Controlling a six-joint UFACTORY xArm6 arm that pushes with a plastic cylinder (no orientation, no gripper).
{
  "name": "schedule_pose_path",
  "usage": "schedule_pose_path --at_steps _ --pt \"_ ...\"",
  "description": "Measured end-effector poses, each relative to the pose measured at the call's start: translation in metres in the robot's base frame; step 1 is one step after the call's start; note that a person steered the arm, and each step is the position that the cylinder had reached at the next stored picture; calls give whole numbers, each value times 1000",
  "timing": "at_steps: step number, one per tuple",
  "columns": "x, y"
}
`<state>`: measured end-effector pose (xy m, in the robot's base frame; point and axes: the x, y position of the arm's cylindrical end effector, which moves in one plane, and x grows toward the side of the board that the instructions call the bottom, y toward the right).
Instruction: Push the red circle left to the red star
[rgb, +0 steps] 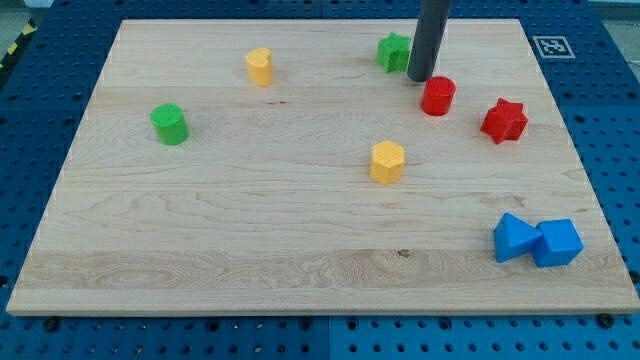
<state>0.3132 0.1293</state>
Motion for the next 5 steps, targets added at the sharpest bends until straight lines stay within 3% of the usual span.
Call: schedule_pose_path --at_steps 5 --pt "74 -2"
